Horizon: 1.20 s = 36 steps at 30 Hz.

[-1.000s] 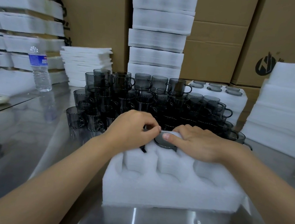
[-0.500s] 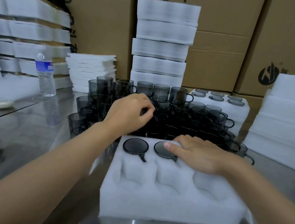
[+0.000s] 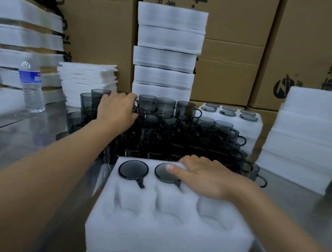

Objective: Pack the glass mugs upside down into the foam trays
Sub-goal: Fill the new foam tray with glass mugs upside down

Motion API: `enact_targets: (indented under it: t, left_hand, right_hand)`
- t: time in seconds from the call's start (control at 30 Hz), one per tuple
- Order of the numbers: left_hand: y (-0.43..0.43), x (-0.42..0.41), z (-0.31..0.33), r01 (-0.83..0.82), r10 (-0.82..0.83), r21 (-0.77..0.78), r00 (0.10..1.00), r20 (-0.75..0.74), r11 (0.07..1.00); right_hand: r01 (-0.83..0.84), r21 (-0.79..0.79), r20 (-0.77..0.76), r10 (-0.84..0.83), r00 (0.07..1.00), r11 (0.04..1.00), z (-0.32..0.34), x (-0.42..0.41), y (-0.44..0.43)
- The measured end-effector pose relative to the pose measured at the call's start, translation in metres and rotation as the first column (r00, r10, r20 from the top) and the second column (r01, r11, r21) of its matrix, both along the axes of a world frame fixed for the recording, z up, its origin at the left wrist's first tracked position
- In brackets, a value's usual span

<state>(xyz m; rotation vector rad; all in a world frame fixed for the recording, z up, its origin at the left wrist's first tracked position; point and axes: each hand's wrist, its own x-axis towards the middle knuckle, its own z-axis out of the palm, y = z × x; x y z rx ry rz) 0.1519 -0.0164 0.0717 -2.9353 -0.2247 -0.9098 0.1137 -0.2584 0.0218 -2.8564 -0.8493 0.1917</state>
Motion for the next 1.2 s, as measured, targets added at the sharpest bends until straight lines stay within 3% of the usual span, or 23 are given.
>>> enact_targets:
  t: [0.17,0.3,0.43,0.5,0.63,0.77,0.93,1.03,1.13,1.2]
  left_hand:
    - [-0.015,-0.018,0.008,0.143,-0.125,-0.07,0.97,0.207,0.987]
    - [-0.041,-0.045,0.004,0.349,-0.301,-0.056,0.868,0.395,0.935]
    - [-0.056,-0.075,-0.023,0.489,-0.529,0.202,0.765,0.368,0.848]
    - [-0.055,-0.084,-0.036,0.564,-0.621,0.26,0.716,0.319,0.784]
    - [-0.044,-0.093,-0.045,0.636,-0.647,0.157,0.688,0.328,0.756]
    - [-0.044,-0.095,-0.048,0.65,-0.63,0.063,0.701,0.334,0.757]
    - [-0.045,-0.093,-0.048,0.666,-0.65,0.037,0.712,0.266,0.745]
    - [-0.044,-0.093,-0.048,0.67,-0.655,0.042,0.709,0.262,0.741]
    - [-0.046,-0.093,-0.048,0.681,-0.668,0.056,0.695,0.265,0.73]
    - [-0.047,-0.093,-0.048,0.695,-0.68,0.046,0.685,0.263,0.718]
  right_hand:
    - [0.013,0.001,-0.004,-0.013,1.0,1.0,0.0,0.0,0.0]
    - [0.019,0.005,-0.003,-0.019,1.0,1.0,0.0,-0.001,0.0]
    - [0.026,0.016,0.029,-0.026,0.999,1.0,0.0,-0.002,0.0]
    - [0.031,0.035,0.043,-0.033,0.999,0.999,-0.001,-0.002,0.001]
    - [0.051,0.116,0.044,-0.056,0.997,0.992,-0.001,-0.004,0.0]
    - [0.09,0.329,-0.03,-0.084,0.996,0.94,0.001,-0.004,-0.004]
    - [0.158,0.62,-0.073,-0.144,0.987,0.769,0.009,-0.002,-0.01]
    - [0.151,0.808,-0.057,-0.18,0.982,0.57,0.02,-0.004,-0.01]
    - [0.187,0.925,-0.176,-0.063,0.982,0.331,0.029,-0.009,-0.007]
    - [0.244,0.941,-0.266,0.067,0.962,0.234,0.028,-0.014,-0.002]
